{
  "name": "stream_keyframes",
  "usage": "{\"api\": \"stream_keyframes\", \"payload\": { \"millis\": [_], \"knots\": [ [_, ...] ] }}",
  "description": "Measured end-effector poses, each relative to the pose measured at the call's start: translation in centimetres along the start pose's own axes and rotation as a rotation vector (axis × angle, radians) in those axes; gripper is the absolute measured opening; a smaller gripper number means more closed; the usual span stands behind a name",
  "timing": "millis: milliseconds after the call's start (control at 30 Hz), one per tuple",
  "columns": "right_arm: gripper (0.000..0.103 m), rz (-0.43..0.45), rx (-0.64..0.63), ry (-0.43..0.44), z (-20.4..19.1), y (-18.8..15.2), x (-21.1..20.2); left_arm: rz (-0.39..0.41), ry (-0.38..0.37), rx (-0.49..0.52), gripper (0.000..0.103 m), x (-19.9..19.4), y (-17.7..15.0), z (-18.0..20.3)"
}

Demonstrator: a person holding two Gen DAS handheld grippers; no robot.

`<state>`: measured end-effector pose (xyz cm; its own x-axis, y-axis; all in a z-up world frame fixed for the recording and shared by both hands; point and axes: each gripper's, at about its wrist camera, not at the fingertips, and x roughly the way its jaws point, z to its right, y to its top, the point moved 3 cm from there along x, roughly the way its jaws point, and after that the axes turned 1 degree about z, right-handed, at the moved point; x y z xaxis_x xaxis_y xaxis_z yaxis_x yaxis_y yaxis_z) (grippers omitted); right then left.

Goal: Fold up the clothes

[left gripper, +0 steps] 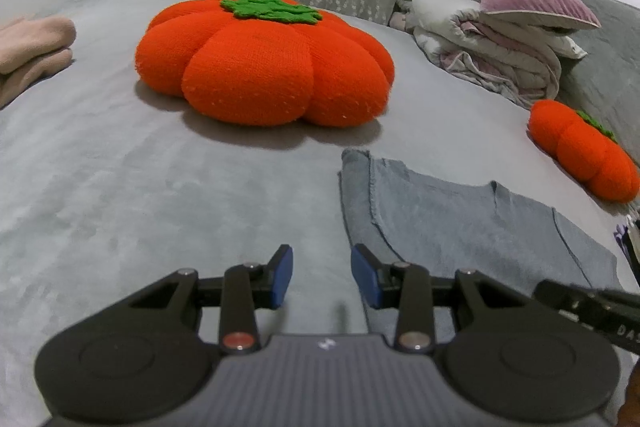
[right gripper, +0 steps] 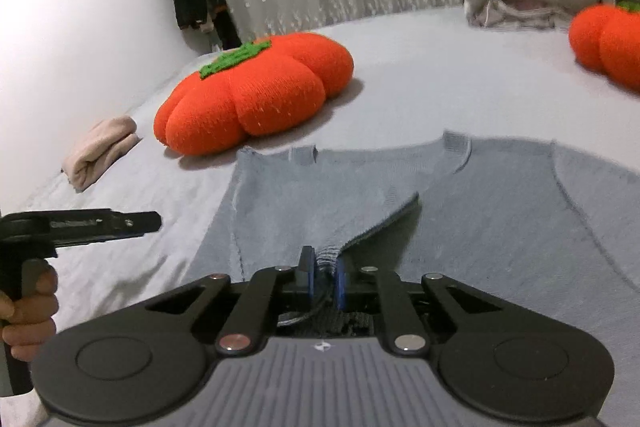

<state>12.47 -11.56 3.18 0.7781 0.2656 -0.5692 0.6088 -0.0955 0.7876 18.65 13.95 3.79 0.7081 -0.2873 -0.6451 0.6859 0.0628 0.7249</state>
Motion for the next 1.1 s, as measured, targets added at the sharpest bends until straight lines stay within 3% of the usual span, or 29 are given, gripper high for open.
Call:
{"api": "stream_keyframes", "payload": {
  "millis": [100,233,300,367,433,600,767,833,867,933,1100],
  "knots": [
    [0.012,0.013,-0.043,-0.037,-1.4,0.2,-0.5,-0.011,0.006,0.026,0.034,0.4,-0.4,0.8],
    [0.013,-0.056,-0.087,-0.099,-2.2,-0.4,1.0,-0.019,0.022,0.065,0.034,0.8,-0.9,1.7],
    [0.019,-0.078,-0.076,-0.088,-1.8,-1.0,1.6,-0.022,0.028,0.079,0.034,1.0,-1.1,1.9],
    [0.041,-0.067,-0.024,-0.046,-0.9,-1.1,1.3,-0.025,0.034,0.091,0.034,1.2,-1.2,2.1],
    [0.049,-0.025,0.055,-0.014,0.6,-0.8,0.8,-0.03,0.04,0.098,0.034,1.3,-1.4,2.2],
    [0.049,0.013,0.286,0.009,4.8,0.8,1.3,-0.033,0.043,0.099,0.034,1.5,-1.4,2.3],
    [0.049,-0.04,0.302,-0.017,6.0,2.1,4.5,-0.034,0.043,0.109,0.034,1.7,-1.5,2.5],
    [0.043,-0.067,0.294,-0.029,6.2,2.4,5.8,-0.039,0.043,0.114,0.034,2.0,-1.6,2.5],
    [0.029,-0.077,0.284,-0.039,6.3,2.4,6.4,-0.041,0.042,0.117,0.034,2.1,-1.6,2.6],
    [0.013,-0.071,0.237,-0.078,6.1,2.6,7.1,-0.045,0.041,0.123,0.034,2.3,-1.7,2.7],
    [0.008,0.027,0.052,-0.142,4.5,3.5,6.1,-0.052,0.04,0.134,0.034,2.8,-1.9,3.0]
  ]
}}
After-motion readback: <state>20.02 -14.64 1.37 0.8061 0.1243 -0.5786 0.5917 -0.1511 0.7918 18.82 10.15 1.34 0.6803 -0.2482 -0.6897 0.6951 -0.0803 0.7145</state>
